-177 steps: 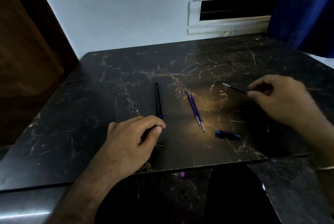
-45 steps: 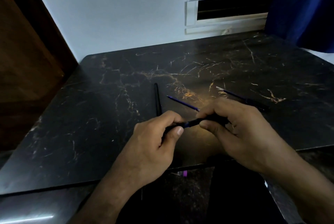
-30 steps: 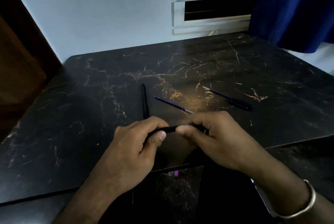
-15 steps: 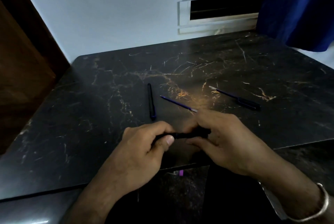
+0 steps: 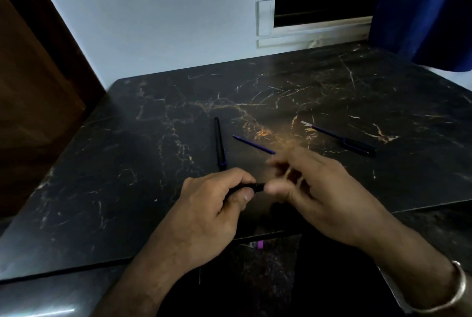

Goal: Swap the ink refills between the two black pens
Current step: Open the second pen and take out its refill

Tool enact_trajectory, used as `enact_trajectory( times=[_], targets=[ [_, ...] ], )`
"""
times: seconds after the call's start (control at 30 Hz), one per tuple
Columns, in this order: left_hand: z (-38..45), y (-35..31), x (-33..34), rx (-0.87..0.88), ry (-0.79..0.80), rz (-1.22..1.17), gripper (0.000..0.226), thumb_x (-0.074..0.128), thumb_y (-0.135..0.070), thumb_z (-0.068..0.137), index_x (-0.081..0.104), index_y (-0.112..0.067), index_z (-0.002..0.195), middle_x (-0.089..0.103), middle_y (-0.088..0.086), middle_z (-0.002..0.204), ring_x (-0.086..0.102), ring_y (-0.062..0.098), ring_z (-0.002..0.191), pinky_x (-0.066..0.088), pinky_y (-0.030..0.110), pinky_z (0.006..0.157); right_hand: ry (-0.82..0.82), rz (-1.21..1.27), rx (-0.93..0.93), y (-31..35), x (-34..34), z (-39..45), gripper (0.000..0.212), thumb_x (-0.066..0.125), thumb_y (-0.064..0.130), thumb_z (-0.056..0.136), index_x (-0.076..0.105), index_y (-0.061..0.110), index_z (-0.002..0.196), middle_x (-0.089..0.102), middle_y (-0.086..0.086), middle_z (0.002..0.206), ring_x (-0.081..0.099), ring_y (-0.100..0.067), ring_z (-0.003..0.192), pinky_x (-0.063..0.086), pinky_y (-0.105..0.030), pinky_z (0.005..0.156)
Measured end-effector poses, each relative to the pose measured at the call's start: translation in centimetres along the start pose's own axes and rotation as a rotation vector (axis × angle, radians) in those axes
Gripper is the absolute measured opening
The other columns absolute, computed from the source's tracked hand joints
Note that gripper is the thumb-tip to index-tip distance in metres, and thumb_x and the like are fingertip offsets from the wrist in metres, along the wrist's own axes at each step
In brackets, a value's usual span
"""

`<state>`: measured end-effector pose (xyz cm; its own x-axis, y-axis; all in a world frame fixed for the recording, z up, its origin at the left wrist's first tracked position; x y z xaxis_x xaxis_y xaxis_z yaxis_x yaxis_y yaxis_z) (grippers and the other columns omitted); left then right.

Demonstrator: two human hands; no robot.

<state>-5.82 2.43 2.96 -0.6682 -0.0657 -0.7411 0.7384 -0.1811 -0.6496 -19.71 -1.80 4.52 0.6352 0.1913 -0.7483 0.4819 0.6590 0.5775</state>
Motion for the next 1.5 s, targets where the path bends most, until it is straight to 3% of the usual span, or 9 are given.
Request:
enact_trajectory(
  times=[0.1, 0.27, 0.43, 0.67, 0.77, 0.87, 0.93, 1.23, 1.5],
  targets=[
    [0.0, 0.1, 0.0, 0.008, -0.003, 0.029, 0.011, 0.051, -0.036, 0.095, 0.062, -0.036, 0.091, 0.064, -0.015, 0.077, 0.061, 0.007, 0.078, 0.041, 0.026, 0.073, 0.049, -0.052, -0.108, 0.9, 0.7, -0.1, 0.027, 0.057, 0.043, 0.089, 0.064, 0.021, 0.103, 0.06, 0.012, 0.094, 0.059, -0.006, 0.085, 0.051, -0.026, 0.07],
    [0.2, 0.0, -0.2, 0.028, -0.017, 0.038, 0.017, 0.051, -0.03, 0.096, 0.065, -0.032, 0.087, 0.066, -0.01, 0.074, 0.062, 0.007, 0.078, 0.04, 0.015, 0.063, 0.021, -0.089, -0.077, 0.7, 0.9, 0.0, 0.04, 0.045, 0.056, 0.092, 0.063, 0.022, 0.104, 0.058, 0.012, 0.094, 0.058, -0.007, 0.08, 0.051, -0.028, 0.065],
    [0.2, -0.5, -0.5, 0.102, -0.07, 0.09, 0.019, 0.049, -0.039, 0.095, 0.067, -0.037, 0.097, 0.067, -0.021, 0.083, 0.062, 0.004, 0.086, 0.044, 0.034, 0.08, 0.059, -0.098, -0.107, 0.6, 1.9, -0.2, 0.048, 0.035, 0.051, 0.098, 0.062, 0.013, 0.084, 0.06, 0.002, 0.078, 0.059, -0.017, 0.072, 0.048, -0.041, 0.065],
    [-0.2, -2.2, -0.7, 0.229, -0.233, 0.31, 0.025, 0.052, -0.03, 0.09, 0.073, -0.028, 0.105, 0.071, -0.018, 0.091, 0.06, 0.004, 0.082, 0.032, 0.031, 0.08, 0.241, 0.498, 0.483, -2.5, 2.8, -0.9, 0.058, 0.043, 0.06, 0.091, 0.061, 0.01, 0.068, 0.049, -0.003, 0.053, 0.047, -0.019, 0.047, 0.038, -0.029, 0.048],
    [-0.1, -1.9, -1.8, 0.193, -0.311, 0.225, 0.024, 0.053, -0.034, 0.092, 0.071, -0.031, 0.107, 0.068, -0.022, 0.09, 0.058, 0.0, 0.083, 0.037, 0.035, 0.08, 0.097, 0.241, 0.501, -3.8, -0.6, -0.4, 0.06, 0.037, 0.073, 0.077, 0.067, 0.021, 0.079, 0.064, 0.006, 0.065, 0.058, -0.007, 0.058, 0.043, -0.023, 0.055],
    [-0.2, -0.9, -2.3, 0.15, -0.32, 0.169, 0.022, 0.054, -0.034, 0.091, 0.069, -0.032, 0.108, 0.065, -0.025, 0.09, 0.058, -0.003, 0.082, 0.047, 0.044, 0.077, -0.141, -0.175, 0.581, -7.8, -6.6, -0.8, 0.025, 0.063, 0.047, 0.083, 0.06, 0.029, 0.099, 0.06, 0.007, 0.099, 0.056, -0.006, 0.085, 0.044, -0.021, 0.069],
    [-0.3, -0.3, -2.3, 0.119, -0.304, 0.143, 0.024, 0.052, -0.038, 0.091, 0.069, -0.033, 0.108, 0.068, -0.024, 0.091, 0.061, 0.0, 0.083, 0.05, 0.049, 0.076, -0.139, -0.292, 0.726, -10.7, -8.5, -1.7, 0.035, 0.072, 0.032, 0.082, 0.054, 0.025, 0.111, 0.056, -0.001, 0.115, 0.052, -0.014, 0.099, 0.043, -0.029, 0.082],
    [0.0, 0.0, -1.8, 0.071, -0.272, 0.058, 0.029, 0.046, -0.048, 0.088, 0.06, -0.04, 0.112, 0.064, -0.029, 0.101, 0.063, -0.001, 0.089, 0.052, 0.048, 0.08, -0.134, -0.279, 0.686, -11.4, -9.4, -1.9, 0.033, 0.067, 0.017, 0.088, 0.058, 0.029, 0.117, 0.056, 0.004, 0.108, 0.051, -0.009, 0.09, 0.039, -0.028, 0.077],
    [0.3, 0.0, -1.3, 0.044, -0.262, 0.025, 0.022, 0.053, -0.039, 0.089, 0.062, -0.04, 0.109, 0.068, -0.026, 0.09, 0.061, -0.003, 0.085, 0.052, 0.042, 0.076, -0.107, 1.027, 0.636, -6.8, -1.8, -1.4, 0.018, 0.06, 0.003, 0.088, 0.068, 0.014, 0.099, 0.069, -0.015, 0.093, 0.067, -0.021, 0.08, 0.055, -0.031, 0.069]
  ],
)
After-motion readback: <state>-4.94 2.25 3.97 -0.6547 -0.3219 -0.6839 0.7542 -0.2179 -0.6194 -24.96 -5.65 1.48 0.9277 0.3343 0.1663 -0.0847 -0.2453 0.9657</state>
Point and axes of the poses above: each hand's wrist, its own z-axis towards the middle knuckle, its own x-axis out of the palm, y = z × x, the point moved 9 cm from there along z, towards the middle knuckle
